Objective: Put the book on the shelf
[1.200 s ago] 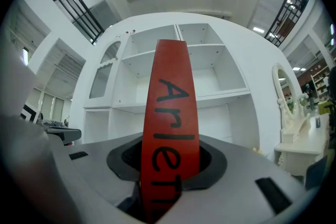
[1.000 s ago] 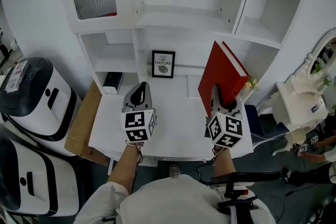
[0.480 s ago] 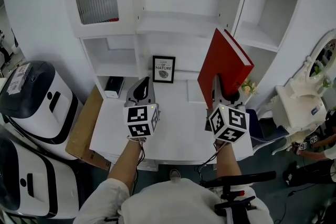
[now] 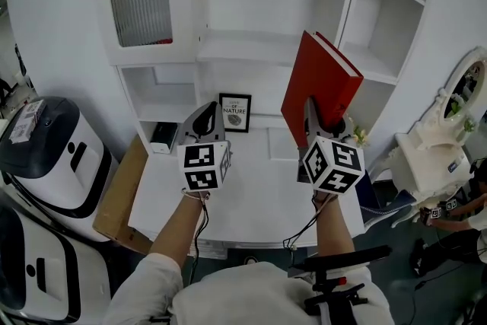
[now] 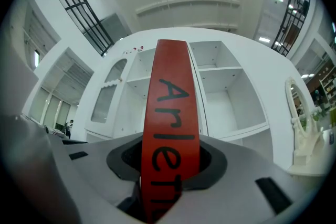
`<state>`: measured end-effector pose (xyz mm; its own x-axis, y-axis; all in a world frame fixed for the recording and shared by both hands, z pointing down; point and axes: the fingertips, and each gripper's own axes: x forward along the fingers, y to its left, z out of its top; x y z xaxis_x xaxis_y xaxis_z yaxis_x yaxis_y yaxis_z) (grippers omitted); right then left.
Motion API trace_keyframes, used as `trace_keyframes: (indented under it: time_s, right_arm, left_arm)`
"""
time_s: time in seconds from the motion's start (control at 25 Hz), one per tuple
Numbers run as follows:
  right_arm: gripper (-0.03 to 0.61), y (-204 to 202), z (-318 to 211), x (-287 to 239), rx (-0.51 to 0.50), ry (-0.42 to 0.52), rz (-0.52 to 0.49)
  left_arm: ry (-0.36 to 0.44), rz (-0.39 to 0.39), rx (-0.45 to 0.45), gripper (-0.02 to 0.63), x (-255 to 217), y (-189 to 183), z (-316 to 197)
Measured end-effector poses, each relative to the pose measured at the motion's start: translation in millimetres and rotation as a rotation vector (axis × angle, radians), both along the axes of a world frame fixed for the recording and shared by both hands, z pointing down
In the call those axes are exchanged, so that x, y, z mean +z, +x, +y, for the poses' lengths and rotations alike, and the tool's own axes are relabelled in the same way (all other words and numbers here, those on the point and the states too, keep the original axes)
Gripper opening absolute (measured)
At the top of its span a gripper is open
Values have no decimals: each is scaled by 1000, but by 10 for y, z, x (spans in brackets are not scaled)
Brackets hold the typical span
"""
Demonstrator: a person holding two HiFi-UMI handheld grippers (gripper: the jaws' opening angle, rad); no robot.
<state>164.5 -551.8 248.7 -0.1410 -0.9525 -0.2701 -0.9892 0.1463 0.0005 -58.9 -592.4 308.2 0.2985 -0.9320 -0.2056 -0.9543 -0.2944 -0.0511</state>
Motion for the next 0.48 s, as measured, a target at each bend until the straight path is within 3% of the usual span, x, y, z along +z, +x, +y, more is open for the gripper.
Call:
trace_keyframes:
  time_s: [0.48]
  right_arm:
    - [175,48,-29,-350,15,62,5]
  left_arm:
    - [36,15,3,9,-343,-47,-44]
